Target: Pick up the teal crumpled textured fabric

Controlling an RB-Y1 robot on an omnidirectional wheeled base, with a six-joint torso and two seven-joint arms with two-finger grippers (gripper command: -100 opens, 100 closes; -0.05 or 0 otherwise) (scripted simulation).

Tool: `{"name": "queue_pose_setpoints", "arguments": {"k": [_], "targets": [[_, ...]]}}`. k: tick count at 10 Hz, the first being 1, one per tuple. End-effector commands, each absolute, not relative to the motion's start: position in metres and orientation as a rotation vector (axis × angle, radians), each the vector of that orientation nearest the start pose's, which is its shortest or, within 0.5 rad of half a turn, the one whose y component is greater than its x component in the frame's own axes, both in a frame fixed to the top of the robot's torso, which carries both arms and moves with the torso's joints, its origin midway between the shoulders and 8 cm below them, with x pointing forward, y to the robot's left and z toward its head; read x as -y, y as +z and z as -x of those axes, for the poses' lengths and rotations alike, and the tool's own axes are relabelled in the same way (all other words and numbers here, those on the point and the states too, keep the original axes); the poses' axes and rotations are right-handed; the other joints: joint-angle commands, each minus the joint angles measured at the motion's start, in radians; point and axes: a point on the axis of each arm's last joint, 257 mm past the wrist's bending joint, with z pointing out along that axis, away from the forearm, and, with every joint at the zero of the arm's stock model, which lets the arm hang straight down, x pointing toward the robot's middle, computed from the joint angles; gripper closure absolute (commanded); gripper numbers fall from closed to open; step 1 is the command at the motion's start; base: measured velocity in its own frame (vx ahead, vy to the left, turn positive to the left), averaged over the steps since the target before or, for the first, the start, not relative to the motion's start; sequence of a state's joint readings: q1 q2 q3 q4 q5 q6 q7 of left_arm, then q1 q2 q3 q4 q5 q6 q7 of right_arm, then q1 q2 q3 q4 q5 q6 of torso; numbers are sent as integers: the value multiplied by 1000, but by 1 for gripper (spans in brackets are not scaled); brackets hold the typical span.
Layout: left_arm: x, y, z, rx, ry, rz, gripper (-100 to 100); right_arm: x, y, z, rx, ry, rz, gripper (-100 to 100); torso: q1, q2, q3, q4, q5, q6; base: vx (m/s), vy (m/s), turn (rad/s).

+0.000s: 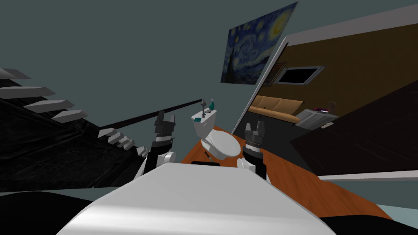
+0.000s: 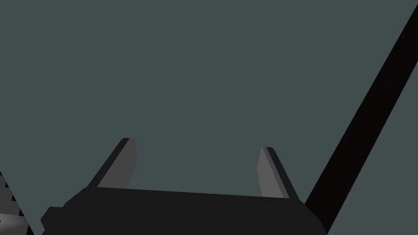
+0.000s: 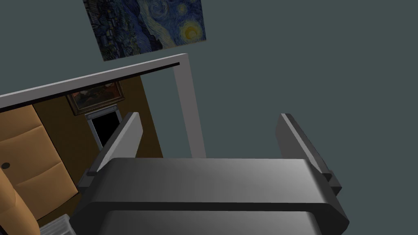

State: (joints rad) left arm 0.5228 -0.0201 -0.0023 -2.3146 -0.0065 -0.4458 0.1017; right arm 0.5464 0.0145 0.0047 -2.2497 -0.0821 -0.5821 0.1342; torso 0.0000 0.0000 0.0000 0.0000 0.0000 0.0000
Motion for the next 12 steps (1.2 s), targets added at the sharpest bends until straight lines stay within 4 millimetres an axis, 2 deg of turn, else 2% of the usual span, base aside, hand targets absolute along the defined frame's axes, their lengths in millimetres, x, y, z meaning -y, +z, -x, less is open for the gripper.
{"name": "queue_pose_setpoints", "arguments": {"k": [1,6,12], "targets": [[-279,17,-348,-643,-1370,719,-100,295,12,-330,-574,1212,-665,0,0,0,0,0,0,0,4,13,-17],[-281,-18,-366,-796,-1311,698,-100,295,12,-330,-574,1212,-665,0,4,-1,-1,0,1,0,14,42,-34],[-303,-79,-392,-919,-1202,765,-100,295,12,-330,-574,1212,-665,0,4,-2,-1,-1,1,0,23,55,-47]]}}
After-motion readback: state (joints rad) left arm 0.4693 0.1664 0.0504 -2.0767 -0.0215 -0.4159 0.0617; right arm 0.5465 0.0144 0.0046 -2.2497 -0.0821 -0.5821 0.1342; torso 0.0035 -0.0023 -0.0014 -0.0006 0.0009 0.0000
